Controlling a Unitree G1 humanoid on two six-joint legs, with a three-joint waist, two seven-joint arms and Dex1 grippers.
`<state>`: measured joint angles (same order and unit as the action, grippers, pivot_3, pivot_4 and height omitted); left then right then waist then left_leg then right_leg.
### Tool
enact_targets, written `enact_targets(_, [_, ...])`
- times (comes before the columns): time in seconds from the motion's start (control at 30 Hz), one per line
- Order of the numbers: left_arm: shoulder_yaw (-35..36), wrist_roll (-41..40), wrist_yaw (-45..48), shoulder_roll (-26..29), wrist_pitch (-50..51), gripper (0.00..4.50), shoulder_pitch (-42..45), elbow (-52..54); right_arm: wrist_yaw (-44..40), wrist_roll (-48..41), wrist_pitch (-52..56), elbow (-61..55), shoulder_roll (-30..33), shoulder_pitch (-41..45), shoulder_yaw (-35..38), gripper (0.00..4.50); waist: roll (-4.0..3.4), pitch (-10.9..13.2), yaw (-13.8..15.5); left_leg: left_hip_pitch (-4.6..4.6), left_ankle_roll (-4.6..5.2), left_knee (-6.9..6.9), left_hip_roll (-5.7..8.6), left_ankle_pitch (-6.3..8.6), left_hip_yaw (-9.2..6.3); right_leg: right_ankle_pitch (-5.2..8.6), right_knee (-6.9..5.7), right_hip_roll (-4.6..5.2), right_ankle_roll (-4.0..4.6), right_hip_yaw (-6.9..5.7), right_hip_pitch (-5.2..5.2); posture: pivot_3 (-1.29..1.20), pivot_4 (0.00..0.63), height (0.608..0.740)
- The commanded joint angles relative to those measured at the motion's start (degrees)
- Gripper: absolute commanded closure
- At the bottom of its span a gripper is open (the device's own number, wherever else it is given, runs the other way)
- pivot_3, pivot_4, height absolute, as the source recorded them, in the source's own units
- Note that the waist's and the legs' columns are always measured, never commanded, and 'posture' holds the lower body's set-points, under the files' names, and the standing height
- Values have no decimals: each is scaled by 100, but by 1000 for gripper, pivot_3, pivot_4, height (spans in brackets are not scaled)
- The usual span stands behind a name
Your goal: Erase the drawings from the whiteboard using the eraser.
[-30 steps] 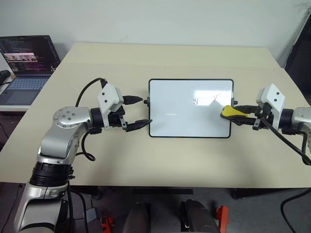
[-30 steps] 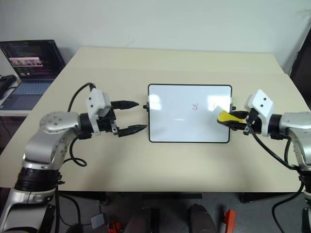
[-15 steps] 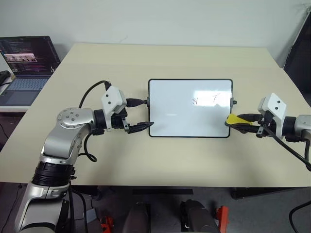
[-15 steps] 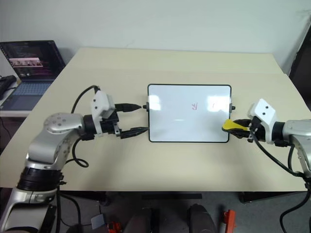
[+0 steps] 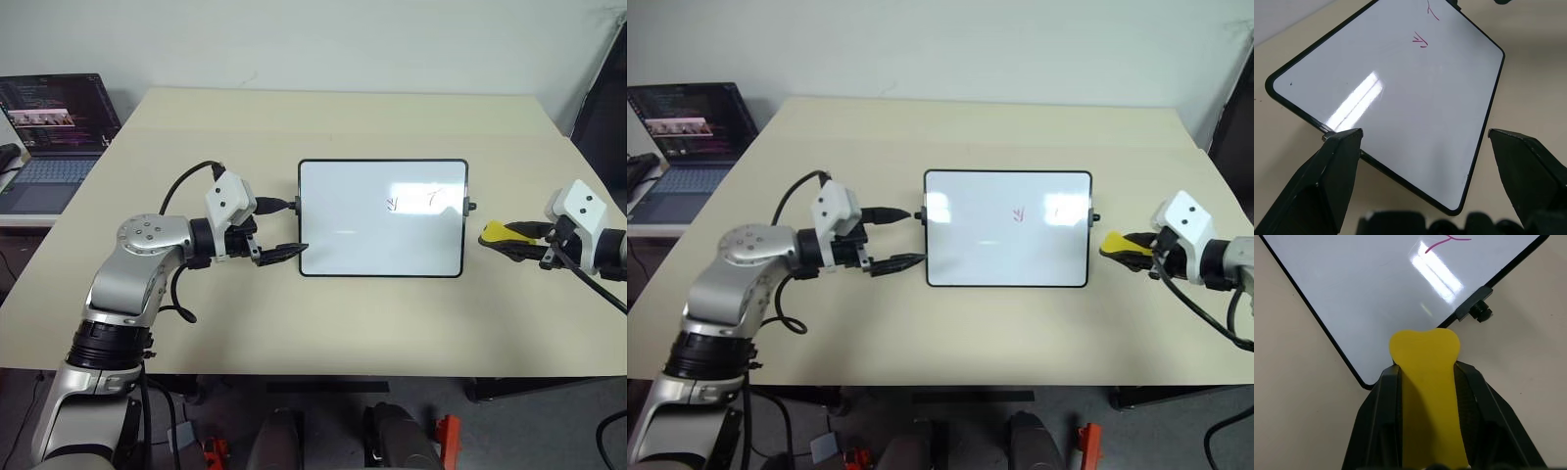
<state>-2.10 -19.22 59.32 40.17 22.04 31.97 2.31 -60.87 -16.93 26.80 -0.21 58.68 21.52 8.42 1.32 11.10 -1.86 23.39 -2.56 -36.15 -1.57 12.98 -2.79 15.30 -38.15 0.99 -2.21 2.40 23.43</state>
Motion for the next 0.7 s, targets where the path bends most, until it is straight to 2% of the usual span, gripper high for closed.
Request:
enact_targets(0.03, [26, 9, -18, -18, -37, 0, 154, 67, 9, 43, -194, 70, 73, 141, 115, 3387, 0, 0, 4, 0, 0, -1, 0, 0, 0, 0, 1, 0, -1, 0, -1, 0, 150, 740])
enact_targets(0.27, [65, 69, -90, -17, -40, 0, 143, 48, 185, -135, -118, 105, -329, 695, 63, 3388, 0, 0, -10, -5, 0, -3, 0, 0, 1, -1, -6, 0, -1, 2, -3, 0, 150, 740])
enact_targets(0.4, [55, 67, -68, 1, -25, 0, 132, 60, 459, 129, -260, 371, -542, 997, -66, 3388, 0, 0, 2, -7, -1, -6, 0, -1, 0, -1, -12, 0, 0, 1, -4, 0, 150, 740])
enact_targets(0.7, [81, 51, -79, 12, -4, 0, 91, 121, 473, 168, -260, 533, -634, 1177, -103, 3388, 0, 0, 8, -7, -1, -10, 1, -1, 0, -2, -15, 2, 0, 1, -6, 0, 150, 740])
